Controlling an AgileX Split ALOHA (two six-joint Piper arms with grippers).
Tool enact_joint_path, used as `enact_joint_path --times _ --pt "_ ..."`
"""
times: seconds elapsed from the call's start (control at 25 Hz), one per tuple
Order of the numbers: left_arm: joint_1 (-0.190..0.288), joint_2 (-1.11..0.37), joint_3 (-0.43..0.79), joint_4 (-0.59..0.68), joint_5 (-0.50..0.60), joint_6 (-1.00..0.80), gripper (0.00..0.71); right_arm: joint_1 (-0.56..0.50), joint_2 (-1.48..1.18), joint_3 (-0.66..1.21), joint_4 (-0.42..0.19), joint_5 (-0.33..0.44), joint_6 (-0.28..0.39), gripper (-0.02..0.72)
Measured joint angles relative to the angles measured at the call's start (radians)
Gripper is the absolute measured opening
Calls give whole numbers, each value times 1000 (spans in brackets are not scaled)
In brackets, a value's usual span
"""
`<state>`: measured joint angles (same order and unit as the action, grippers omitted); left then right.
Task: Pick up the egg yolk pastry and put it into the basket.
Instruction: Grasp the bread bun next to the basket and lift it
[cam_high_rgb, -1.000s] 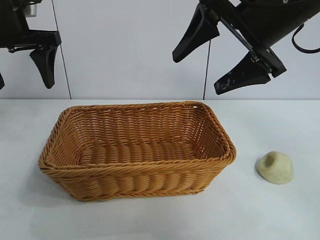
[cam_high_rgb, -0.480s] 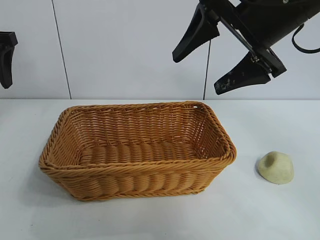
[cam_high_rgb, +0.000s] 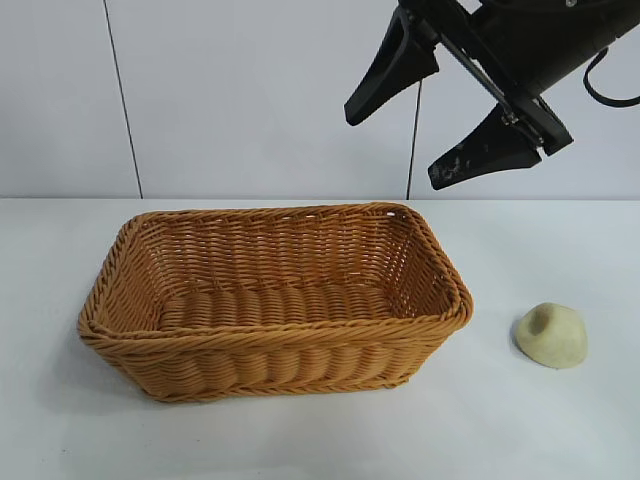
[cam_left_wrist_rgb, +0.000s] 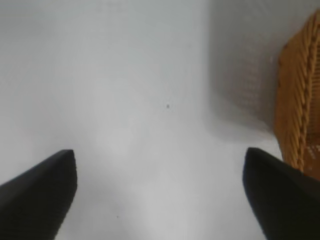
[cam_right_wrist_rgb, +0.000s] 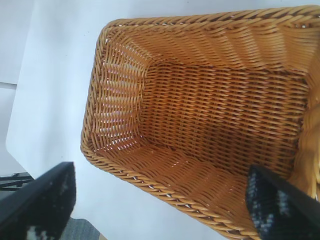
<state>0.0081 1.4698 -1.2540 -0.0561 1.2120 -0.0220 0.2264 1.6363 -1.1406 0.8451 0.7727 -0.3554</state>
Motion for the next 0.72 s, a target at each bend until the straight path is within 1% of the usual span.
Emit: enact_joint_path --times 0.4,0.52,0.6,0.72 --pt "0 -522 438 2 -2 2 695 0 0 0 0 9 0 634" --pt "0 -684 555 2 -50 3 695 0 0 0 0 9 0 634" --pt "0 -781 615 2 -85 3 695 0 0 0 0 9 0 634" --pt "0 -920 676 2 -106 3 695 0 0 0 0 9 0 634"
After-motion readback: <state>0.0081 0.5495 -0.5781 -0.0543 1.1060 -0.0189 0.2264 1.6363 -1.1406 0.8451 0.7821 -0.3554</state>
